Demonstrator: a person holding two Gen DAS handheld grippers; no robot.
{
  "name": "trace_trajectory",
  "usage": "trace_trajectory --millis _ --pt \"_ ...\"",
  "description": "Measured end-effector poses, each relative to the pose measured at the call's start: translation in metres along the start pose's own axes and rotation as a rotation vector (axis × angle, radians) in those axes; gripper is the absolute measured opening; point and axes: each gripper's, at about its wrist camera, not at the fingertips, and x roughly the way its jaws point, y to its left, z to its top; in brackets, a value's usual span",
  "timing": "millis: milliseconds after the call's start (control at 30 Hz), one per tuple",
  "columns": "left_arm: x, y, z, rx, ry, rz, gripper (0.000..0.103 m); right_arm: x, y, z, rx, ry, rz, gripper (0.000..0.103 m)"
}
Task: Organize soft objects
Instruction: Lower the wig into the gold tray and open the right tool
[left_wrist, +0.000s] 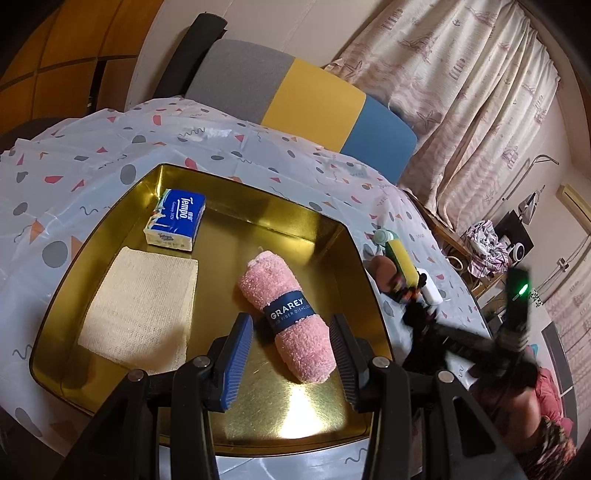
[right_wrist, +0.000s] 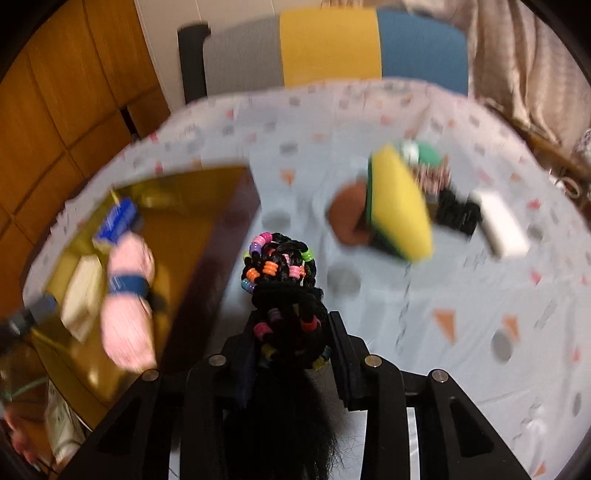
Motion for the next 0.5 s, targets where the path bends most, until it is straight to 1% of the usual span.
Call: trace_trajectory --millis 67,133,233,267,333,433,500 --pt "0.0 0.001 0.0 0.0 0.0 0.001 0.043 -0.011 0.009 0.017 -0.027 -0.039 0.024 0.034" --pt "0.002 0.001 -0.001 -0.001 0.008 0.008 0.043 -0.016 0.027 0.037 -0.088 -0.066 0.042 0.035" --pt "0.001 0.002 0.0 -0.002 0.01 0.015 0.043 -0.012 0.068 0.061 -0.251 -0.086 0.058 0.035" --pt "0.001 0.002 0.0 -0.002 0.01 0.017 0.043 -0.004 0.087 0.07 -0.327 -0.085 0.066 0.035" --pt "0.0 0.003 0.0 -0.003 0.007 0.019 0.043 0.015 0.114 0.085 -0.419 -0.062 0.077 0.035" --pt "-0.002 0.004 0.002 -0.007 0.002 0.021 0.043 0.038 0.142 0.096 -0.536 -0.028 0.087 0.035" --pt "-0.003 0.005 0.002 -0.011 0.002 0.023 0.043 0.059 0.164 0.101 -0.669 -0.003 0.074 0.036"
